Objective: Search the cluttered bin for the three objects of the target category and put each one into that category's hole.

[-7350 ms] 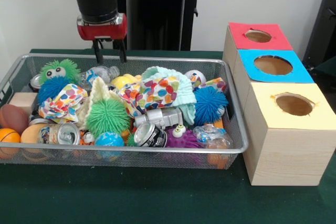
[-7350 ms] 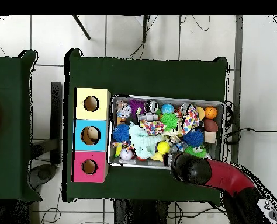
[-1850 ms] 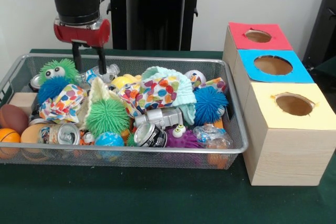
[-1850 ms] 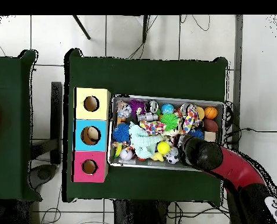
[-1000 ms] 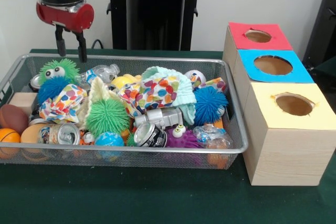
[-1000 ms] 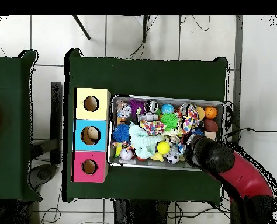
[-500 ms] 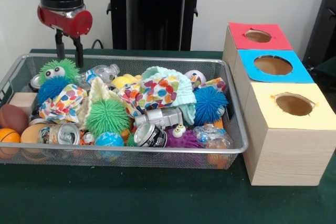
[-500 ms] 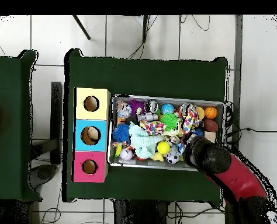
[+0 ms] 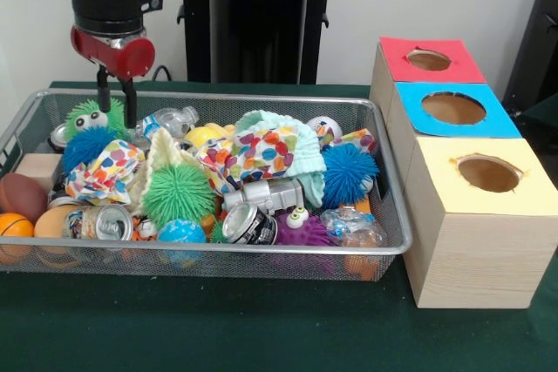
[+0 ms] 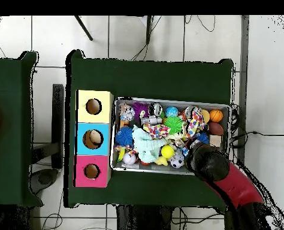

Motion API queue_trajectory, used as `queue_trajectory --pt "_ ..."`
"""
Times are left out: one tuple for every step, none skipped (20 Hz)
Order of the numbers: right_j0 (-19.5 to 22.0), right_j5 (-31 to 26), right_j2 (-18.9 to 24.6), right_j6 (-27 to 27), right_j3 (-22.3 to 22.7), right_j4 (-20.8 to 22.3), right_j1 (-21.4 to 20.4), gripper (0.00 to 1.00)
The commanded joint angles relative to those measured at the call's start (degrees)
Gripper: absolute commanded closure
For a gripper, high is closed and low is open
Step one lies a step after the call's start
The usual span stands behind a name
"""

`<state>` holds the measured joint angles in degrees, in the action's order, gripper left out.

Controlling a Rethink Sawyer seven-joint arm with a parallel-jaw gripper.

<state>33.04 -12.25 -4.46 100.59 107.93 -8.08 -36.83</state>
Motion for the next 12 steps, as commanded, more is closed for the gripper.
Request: queue_trajectory --pt "-0.33 7.87 2.51 16.95 9.09 -2.65 2.06 0.0" --pt "-0.58 8.01 2.34 17.12 9.4 -2.75 1.77 0.0" --pt "-0.49 8.3 2.61 16.98 9.96 -2.63 1.57 0.0" --pt "-0.59 7.97 2.44 16.85 10.02 -2.76 1.17 0.0" --pt "-0.82 7.22 2.27 16.56 10.34 -2.77 0.51 0.0" --pt "-0.98 6.81 2.05 16.42 10.41 -2.89 0.09 0.0" --pt "-1.19 5.74 1.97 16.15 10.69 -3.0 -0.62 0.0" --pt "-1.34 5.15 1.72 16.04 10.74 -3.03 -1.12 0.0" --pt "-1.05 4.16 1.99 15.38 10.88 -2.75 -1.78 0.0" --pt "-1.0 3.7 1.8 15.05 10.63 -2.64 -1.99 0.0" --pt "-0.75 2.06 1.45 13.63 10.03 -2.04 -2.41 0.0" --pt "-0.85 0.89 0.93 13.31 9.59 -2.21 -2.59 0.0"
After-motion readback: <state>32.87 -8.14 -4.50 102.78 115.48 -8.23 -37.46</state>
